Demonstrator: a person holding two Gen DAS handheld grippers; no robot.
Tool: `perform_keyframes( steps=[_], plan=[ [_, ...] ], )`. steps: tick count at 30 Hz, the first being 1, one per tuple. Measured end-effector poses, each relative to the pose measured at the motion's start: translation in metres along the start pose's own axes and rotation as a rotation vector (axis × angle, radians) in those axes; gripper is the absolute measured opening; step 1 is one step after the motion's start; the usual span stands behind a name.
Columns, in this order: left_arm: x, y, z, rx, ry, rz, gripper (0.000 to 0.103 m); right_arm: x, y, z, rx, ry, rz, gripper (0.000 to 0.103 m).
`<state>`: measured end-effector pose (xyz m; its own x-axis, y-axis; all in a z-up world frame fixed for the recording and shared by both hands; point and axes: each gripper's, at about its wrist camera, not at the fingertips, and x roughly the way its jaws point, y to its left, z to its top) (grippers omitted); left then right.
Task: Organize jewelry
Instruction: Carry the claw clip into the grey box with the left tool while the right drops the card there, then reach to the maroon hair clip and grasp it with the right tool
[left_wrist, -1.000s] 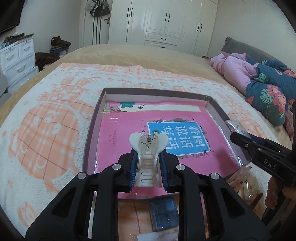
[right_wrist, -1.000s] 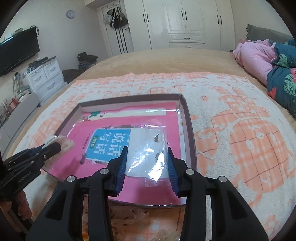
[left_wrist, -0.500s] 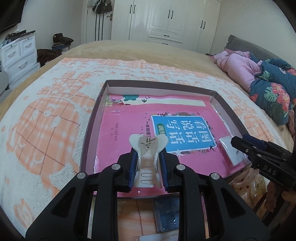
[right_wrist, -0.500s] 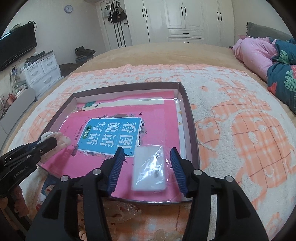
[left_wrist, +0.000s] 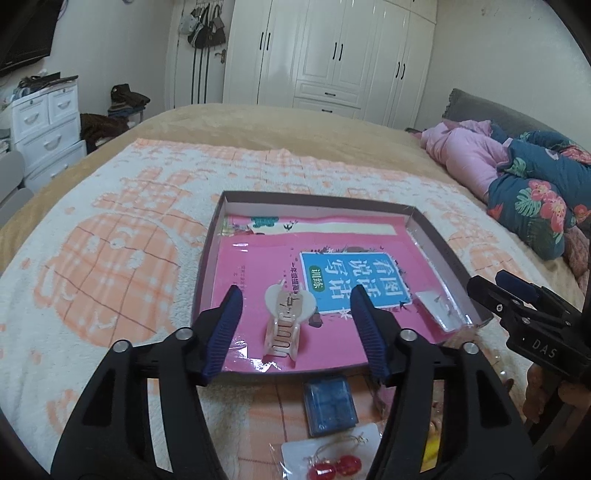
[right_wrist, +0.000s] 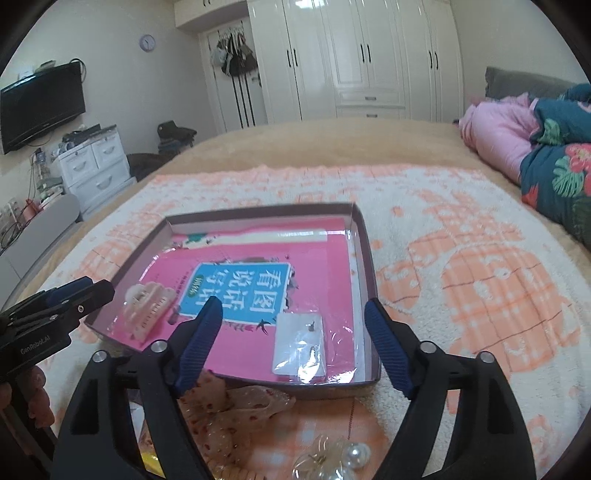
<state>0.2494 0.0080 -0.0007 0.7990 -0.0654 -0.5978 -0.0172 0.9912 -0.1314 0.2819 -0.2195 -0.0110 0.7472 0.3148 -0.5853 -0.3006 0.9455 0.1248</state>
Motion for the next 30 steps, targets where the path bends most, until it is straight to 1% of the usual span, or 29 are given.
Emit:
perform_keyframes(
  steps=[3, 7, 10, 14, 18, 30],
  plan=[
    [-0.01, 0.001, -0.001, -0.008, -0.022, -0.004, 0.064, -0.013, 0.005, 0.0, -0.019, -0.038, -0.006, 0.086],
    [-0.023, 0.0, -0.005, -0.01, -0.044, -0.014, 0.076, -0.029, 0.011, -0.003, -0.029, -0.067, -0.013, 0.089],
    [-0.03, -0.001, -0.009, -0.005, -0.049, -0.02, 0.08, -0.04, 0.016, -0.005, -0.042, -0.084, -0.015, 0.091],
    [-0.039, -0.001, -0.013, 0.002, -0.059, -0.026, 0.085, -0.052, 0.022, -0.008, -0.052, -0.1, -0.016, 0.093],
    [-0.047, 0.002, -0.018, 0.003, -0.062, -0.029, 0.086, -0.062, 0.025, -0.014, -0.054, -0.106, -0.014, 0.094],
    [-0.066, 0.009, -0.028, 0.011, -0.071, -0.031, 0.088, -0.088, 0.027, -0.042, -0.07, -0.077, -0.005, 0.095]
  ],
)
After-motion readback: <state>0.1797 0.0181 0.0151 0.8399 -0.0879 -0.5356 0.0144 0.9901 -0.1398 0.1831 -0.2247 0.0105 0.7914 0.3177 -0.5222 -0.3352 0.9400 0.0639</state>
